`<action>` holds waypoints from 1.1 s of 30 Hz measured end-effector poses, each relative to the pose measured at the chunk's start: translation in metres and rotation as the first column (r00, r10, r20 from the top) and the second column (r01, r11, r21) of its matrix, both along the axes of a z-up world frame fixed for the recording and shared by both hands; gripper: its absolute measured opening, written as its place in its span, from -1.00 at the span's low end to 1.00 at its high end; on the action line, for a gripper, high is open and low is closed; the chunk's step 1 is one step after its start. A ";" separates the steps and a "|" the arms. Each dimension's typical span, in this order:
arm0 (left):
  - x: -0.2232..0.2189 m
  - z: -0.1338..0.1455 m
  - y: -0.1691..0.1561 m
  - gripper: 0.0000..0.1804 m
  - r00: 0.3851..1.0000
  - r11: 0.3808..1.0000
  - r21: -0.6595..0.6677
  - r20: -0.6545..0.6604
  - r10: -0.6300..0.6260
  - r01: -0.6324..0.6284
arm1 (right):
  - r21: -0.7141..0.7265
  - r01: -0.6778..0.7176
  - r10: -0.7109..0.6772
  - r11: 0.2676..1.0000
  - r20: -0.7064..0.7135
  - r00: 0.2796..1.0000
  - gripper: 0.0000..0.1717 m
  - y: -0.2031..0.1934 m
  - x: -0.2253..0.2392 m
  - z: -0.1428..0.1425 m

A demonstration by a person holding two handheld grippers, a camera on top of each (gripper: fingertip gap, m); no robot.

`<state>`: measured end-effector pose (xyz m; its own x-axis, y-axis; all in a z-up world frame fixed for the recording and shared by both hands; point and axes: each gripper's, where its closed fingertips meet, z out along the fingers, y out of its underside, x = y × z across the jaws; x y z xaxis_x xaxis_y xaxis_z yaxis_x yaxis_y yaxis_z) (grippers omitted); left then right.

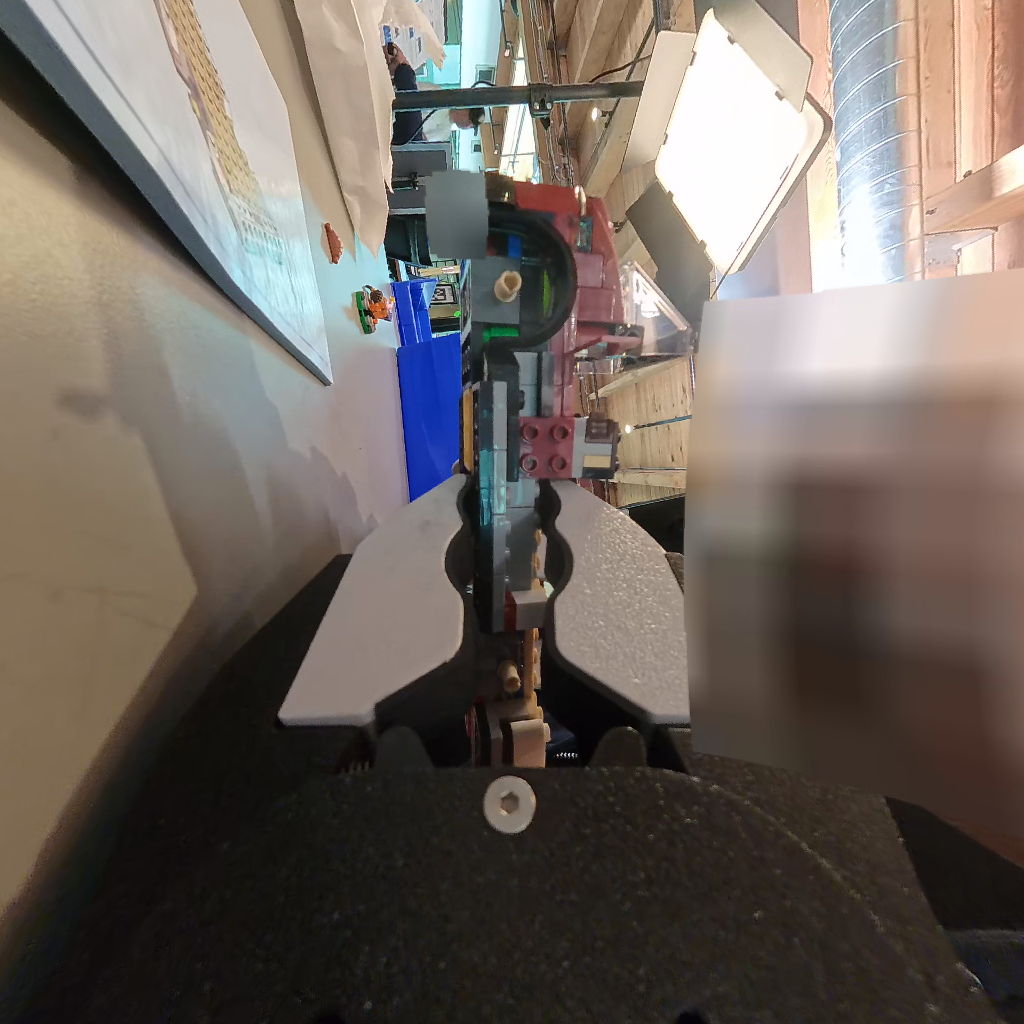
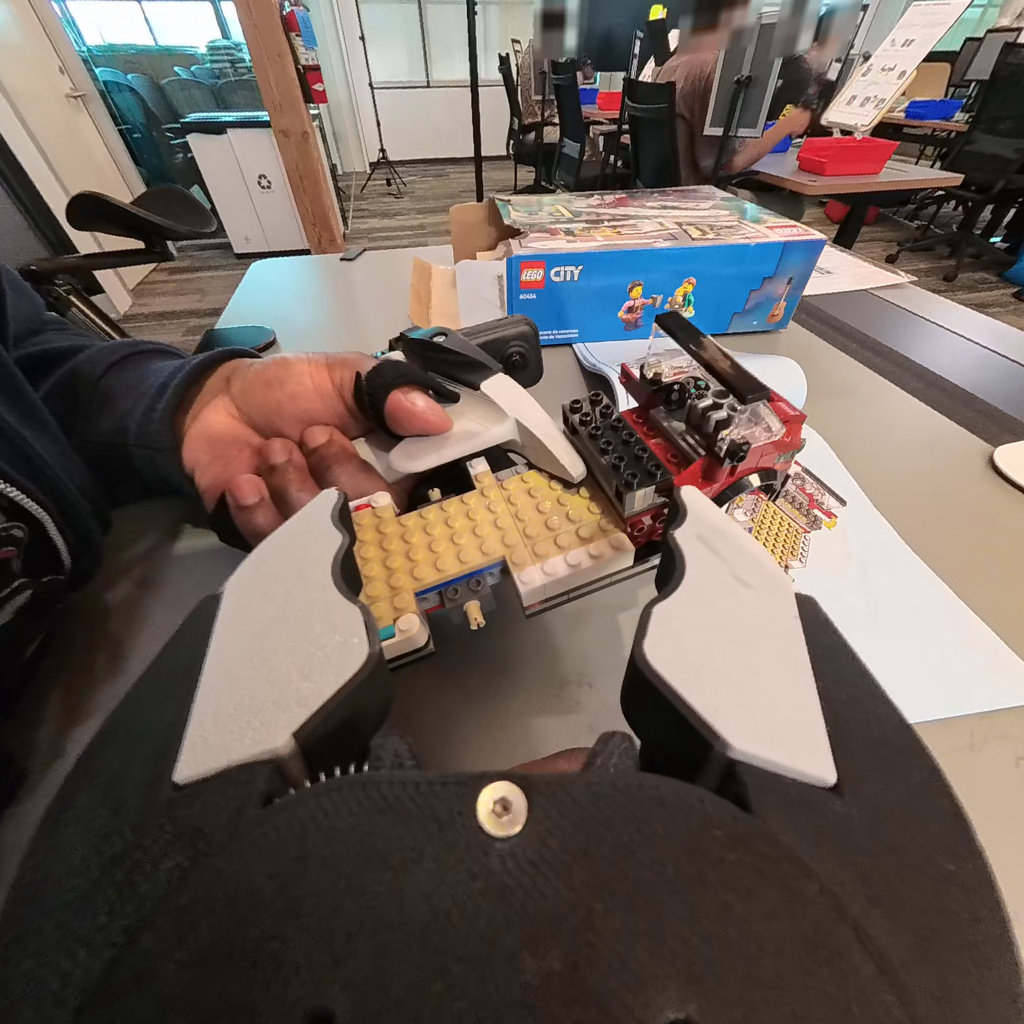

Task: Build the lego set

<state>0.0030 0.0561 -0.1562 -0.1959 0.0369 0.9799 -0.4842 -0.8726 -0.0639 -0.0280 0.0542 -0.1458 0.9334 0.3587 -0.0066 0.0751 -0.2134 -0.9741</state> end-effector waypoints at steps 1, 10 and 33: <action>0.000 0.000 0.000 -0.77 1.000 1.000 0.000 0.000 0.001 -0.001 | 0.000 0.000 0.000 1.000 0.000 1.000 0.24 0.000 0.000 0.000; 0.001 0.001 0.000 -0.77 1.000 1.000 -0.012 0.005 -0.003 0.003 | -0.008 -0.015 0.013 1.000 -0.181 0.983 0.07 -0.001 0.009 0.008; -0.002 0.004 0.000 -0.77 1.000 0.999 0.047 0.031 -0.001 -0.001 | -0.252 -0.125 -0.070 0.960 -0.644 0.762 -0.22 0.001 0.019 -0.014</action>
<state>0.0012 0.0558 -0.1522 -0.2259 -0.0087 0.9741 -0.4813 -0.8684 -0.1193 -0.0090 0.0549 -0.1601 0.6620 0.2775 -0.6963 -0.5352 -0.4753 -0.6983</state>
